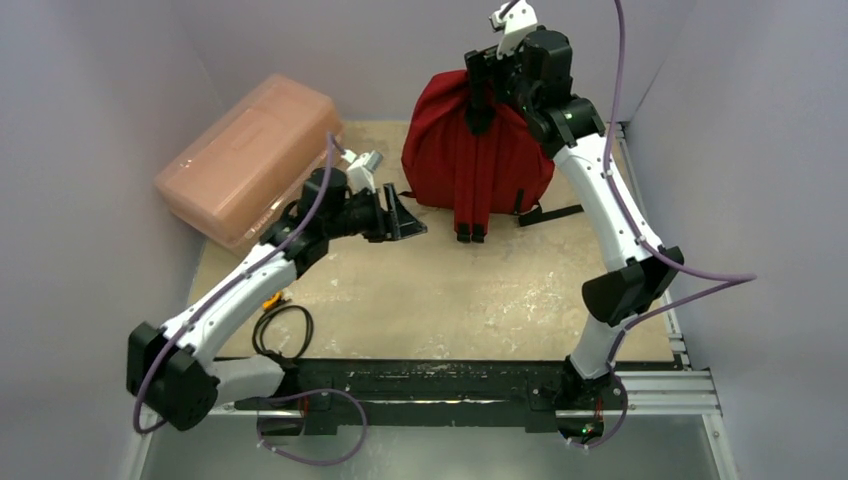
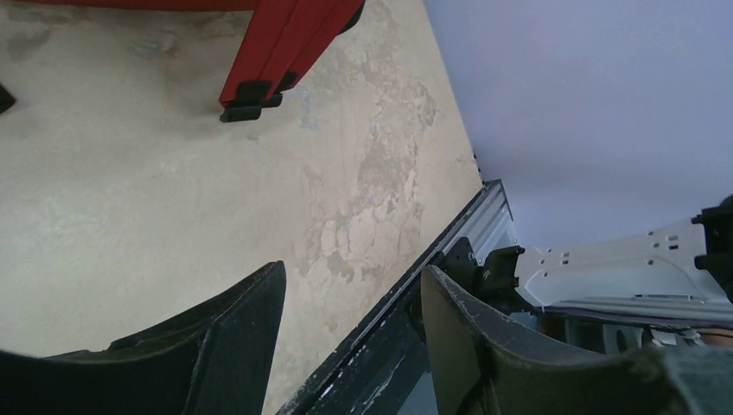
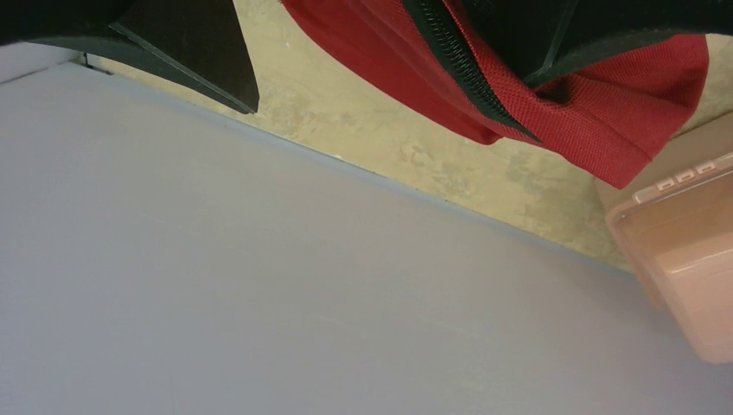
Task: Pack the student bag
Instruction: Place the student bag at the center of the board.
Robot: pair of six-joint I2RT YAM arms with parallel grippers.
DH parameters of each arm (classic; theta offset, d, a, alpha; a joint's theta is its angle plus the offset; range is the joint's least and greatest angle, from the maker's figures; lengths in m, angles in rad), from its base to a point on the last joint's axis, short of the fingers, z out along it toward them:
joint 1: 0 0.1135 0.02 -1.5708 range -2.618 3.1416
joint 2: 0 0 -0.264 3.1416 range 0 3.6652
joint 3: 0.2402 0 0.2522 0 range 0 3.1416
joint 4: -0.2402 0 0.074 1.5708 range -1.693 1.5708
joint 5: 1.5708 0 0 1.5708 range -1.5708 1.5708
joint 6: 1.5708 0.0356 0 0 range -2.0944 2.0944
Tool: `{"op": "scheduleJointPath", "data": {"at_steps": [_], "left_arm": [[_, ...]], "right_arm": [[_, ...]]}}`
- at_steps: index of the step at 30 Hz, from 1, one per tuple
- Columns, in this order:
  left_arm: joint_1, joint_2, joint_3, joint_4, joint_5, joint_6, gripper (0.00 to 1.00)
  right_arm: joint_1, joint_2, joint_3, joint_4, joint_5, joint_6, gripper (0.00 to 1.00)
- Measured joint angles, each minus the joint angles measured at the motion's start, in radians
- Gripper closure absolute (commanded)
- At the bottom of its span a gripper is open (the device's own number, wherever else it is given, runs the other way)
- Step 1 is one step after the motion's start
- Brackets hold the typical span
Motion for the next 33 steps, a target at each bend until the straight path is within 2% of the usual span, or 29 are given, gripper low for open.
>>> {"op": "scheduleJointPath", "data": {"at_steps": [6, 8, 11, 14, 17, 25, 33], "left_arm": [[-0.062, 0.294, 0.012, 0.240, -0.007, -0.061, 0.51], [-0.072, 0.380, 0.036, 0.313, -0.027, -0.074, 0.54], [-0.078, 0.516, 0.123, 0.429, -0.042, -0.116, 0.58], [-0.081, 0.628, 0.219, 0.542, -0.068, -0.161, 0.62], [-0.085, 0.723, 0.299, 0.620, -0.115, -0.193, 0.64], [-0.087, 0.834, 0.419, 0.614, -0.223, -0.185, 0.65], [-0.079, 0.848, 0.500, 0.505, -0.229, -0.129, 0.61]], "right_arm": [[-0.027, -0.038, -0.016, -0.015, -0.013, 0.025, 0.01], [-0.042, -0.024, -0.016, 0.001, -0.019, 0.035, 0.05], [-0.059, 0.023, 0.016, 0.016, -0.046, 0.048, 0.07], [-0.072, 0.070, 0.044, 0.026, -0.083, 0.062, 0.01], [-0.081, 0.078, 0.027, 0.036, -0.143, 0.078, 0.01], [-0.135, 0.037, -0.056, 0.090, -0.303, 0.128, 0.01], [-0.176, -0.014, -0.085, 0.076, -0.362, 0.138, 0.01]]}}
